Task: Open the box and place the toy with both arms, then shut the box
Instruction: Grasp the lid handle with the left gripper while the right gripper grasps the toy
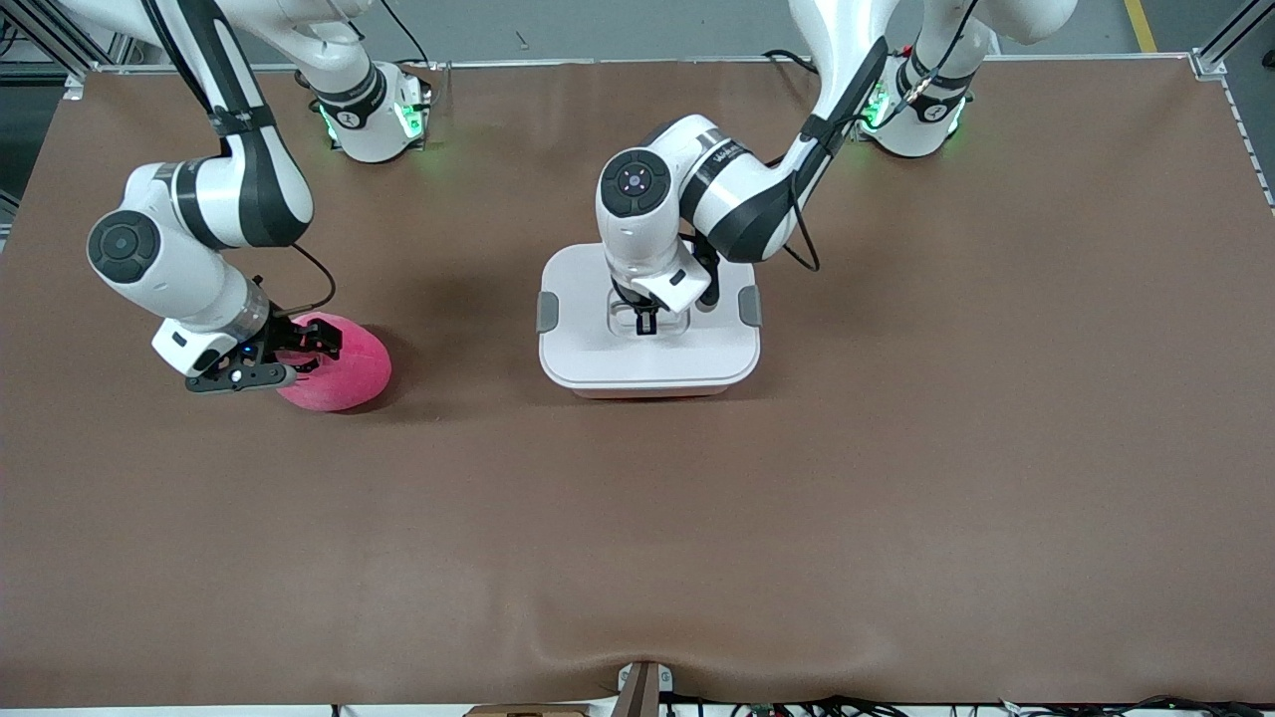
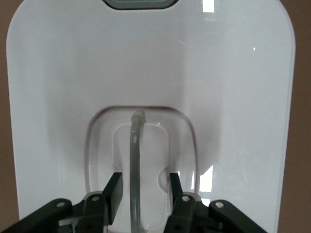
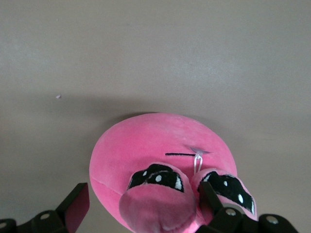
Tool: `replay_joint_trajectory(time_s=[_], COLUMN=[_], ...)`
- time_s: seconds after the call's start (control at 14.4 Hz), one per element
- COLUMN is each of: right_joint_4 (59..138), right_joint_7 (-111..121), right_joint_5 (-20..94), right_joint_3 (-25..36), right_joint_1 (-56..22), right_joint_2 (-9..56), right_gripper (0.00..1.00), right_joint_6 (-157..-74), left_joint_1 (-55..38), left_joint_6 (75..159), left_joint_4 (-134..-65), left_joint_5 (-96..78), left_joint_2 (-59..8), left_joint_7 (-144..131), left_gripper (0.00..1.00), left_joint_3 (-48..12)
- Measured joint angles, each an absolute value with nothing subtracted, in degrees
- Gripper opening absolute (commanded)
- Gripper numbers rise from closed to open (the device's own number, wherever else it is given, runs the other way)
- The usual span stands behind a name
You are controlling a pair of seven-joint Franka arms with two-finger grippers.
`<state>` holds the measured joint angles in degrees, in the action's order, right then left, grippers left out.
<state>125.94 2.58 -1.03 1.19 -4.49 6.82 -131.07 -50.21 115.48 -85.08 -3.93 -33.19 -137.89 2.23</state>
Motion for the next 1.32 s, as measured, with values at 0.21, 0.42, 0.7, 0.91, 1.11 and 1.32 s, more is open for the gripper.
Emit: replay_joint_trajectory(time_s=[0.21, 0.42, 0.7, 0.91, 1.11, 1.32], right_joint_4=[125.93, 125.98, 125.97, 125.95, 125.95, 125.9], right_joint_7=[2.59, 3.06, 3.29, 3.29, 3.3, 3.38], right_joint_5=[-1.13, -1.26, -2.87, -3.65, -3.67, -3.69], right_joint_3=[1.17, 1.1, 1.08, 1.09, 1.09, 1.09], right_joint_1=[-4.49, -4.68, -5.37, -5.39, -5.39, -5.4], right_joint_2=[6.89, 7.35, 7.86, 7.87, 7.87, 7.87], right_gripper=[1.0, 1.0, 0.12, 0.0, 0.0, 0.0], right_joint_6=[-131.11, -130.49, -130.48, -130.51, -130.51, -130.55], left_joint_1=[-50.16, -50.08, -50.03, -50.04, -50.06, -50.06], left_joint_6=[115.47, 115.48, 115.57, 115.65, 115.67, 115.69], left_joint_4=[-86.02, -87.86, -88.57, -88.63, -88.63, -88.63], left_joint_5=[-3.93, -3.93, -3.93, -3.93, -3.93, -3.93], left_joint_2=[-32.39, -30.9, -30.19, -30.18, -30.16, -29.87], left_joint_7=[-137.89, -137.9, -137.9, -137.9, -137.9, -137.9], left_gripper=[0.38, 0.15, 0.0, 0.0, 0.0, 0.0], left_joint_3=[2.36, 2.39, 2.41, 2.4, 2.39, 2.39])
